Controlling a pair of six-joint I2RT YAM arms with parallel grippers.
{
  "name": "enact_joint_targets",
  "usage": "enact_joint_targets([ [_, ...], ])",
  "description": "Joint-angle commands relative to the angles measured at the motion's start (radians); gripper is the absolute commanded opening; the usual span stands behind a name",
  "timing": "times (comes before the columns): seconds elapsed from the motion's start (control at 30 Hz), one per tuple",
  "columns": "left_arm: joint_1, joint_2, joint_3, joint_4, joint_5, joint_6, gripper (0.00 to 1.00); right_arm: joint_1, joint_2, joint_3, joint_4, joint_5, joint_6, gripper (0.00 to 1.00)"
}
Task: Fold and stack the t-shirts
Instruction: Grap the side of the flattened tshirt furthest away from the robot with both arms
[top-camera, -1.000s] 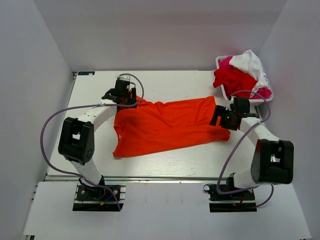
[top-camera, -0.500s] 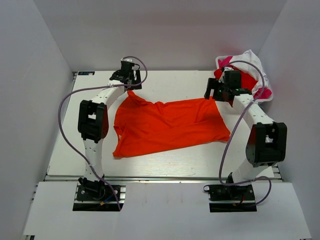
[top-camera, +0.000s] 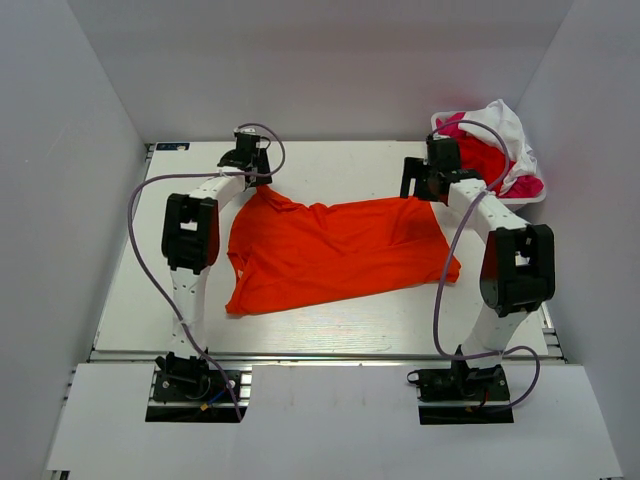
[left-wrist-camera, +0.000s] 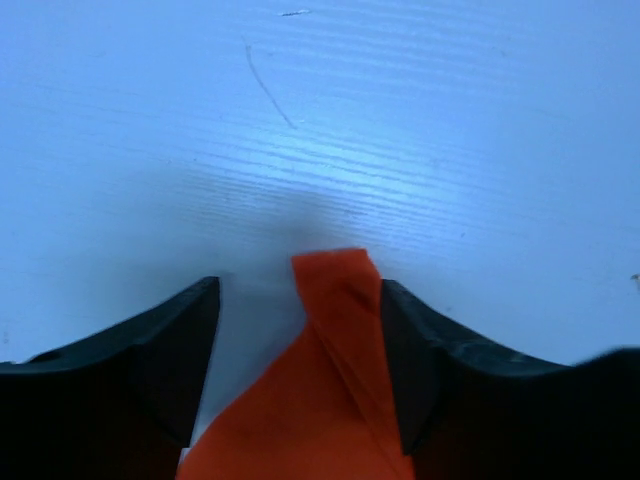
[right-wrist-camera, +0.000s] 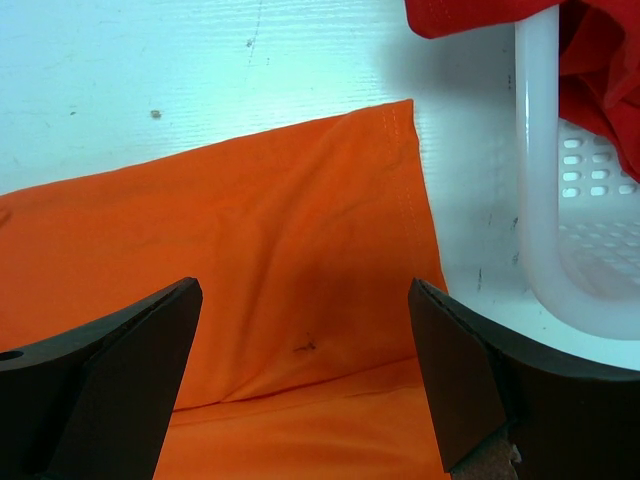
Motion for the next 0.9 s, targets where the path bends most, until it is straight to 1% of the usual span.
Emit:
enact_joint_targets([
  [0.0, -0.005, 0.024, 0.027, 0.045, 0.017, 0.010, 0.70, 0.010, 0.012, 0.051, -0.001, 0.040, 0.009, 0.90],
  [0.07, -0.005, 0.045, 0.038, 0.044, 0.050, 0.019, 0.64, 0.010, 0.021, 0.054, -0.006, 0.050, 0.015, 0.90],
  [0.17, -0.005, 0.045, 0.016, 0.044, 0.061, 0.019, 0.62, 0.013, 0.032, 0.070, -0.020, 0.062, 0.019, 0.90],
  [0.23, -0.005, 0.045, -0.022, 0.080, 0.061, 0.019, 0.57, 0.012, 0.039, 0.073, -0.024, 0.068, 0.022, 0.90],
  [0.27, -0.005, 0.045, -0.022, 0.080, 0.061, 0.019, 0.53, 0.016, 0.039, 0.074, -0.024, 0.073, 0.024, 0.90],
  [0.3, -0.005, 0.045, -0.022, 0.080, 0.061, 0.019, 0.42, 0.015, 0.041, 0.076, -0.023, 0.073, 0.024, 0.90],
  [0.4, -0.005, 0.055, -0.022, 0.080, 0.070, 0.019, 0.28, 0.013, 0.048, 0.077, -0.024, 0.085, 0.028, 0.90],
  [0.43, -0.005, 0.055, -0.013, 0.080, 0.060, 0.019, 0.20, 0.016, 0.065, 0.086, -0.023, 0.088, 0.022, 0.90],
  [0.5, -0.005, 0.055, 0.007, 0.080, 0.060, 0.010, 0.13, 0.023, 0.085, 0.117, -0.035, 0.099, 0.018, 0.90],
  [0.53, -0.005, 0.055, 0.025, 0.080, 0.037, 0.010, 0.05, 0.030, 0.128, 0.145, -0.050, 0.141, 0.018, 0.90],
  [0.57, -0.005, 0.055, 0.026, 0.065, 0.036, 0.010, 0.00, 0.036, 0.143, 0.174, -0.059, 0.171, 0.019, 0.90],
  [0.63, -0.005, 0.055, 0.046, 0.045, 0.012, 0.010, 0.00, 0.043, 0.195, 0.233, -0.091, 0.244, 0.062, 0.90],
  [0.7, -0.005, 0.035, 0.036, 0.044, 0.012, 0.010, 0.00, 0.052, 0.258, 0.292, -0.125, 0.270, 0.102, 0.90],
  [0.77, -0.005, 0.004, -0.011, 0.073, 0.026, 0.010, 0.00, 0.059, 0.283, 0.333, -0.145, 0.320, 0.162, 0.90],
  [0.87, -0.005, -0.071, -0.077, 0.106, 0.026, 0.010, 0.00, 0.058, 0.350, 0.369, -0.153, 0.321, 0.203, 0.90],
])
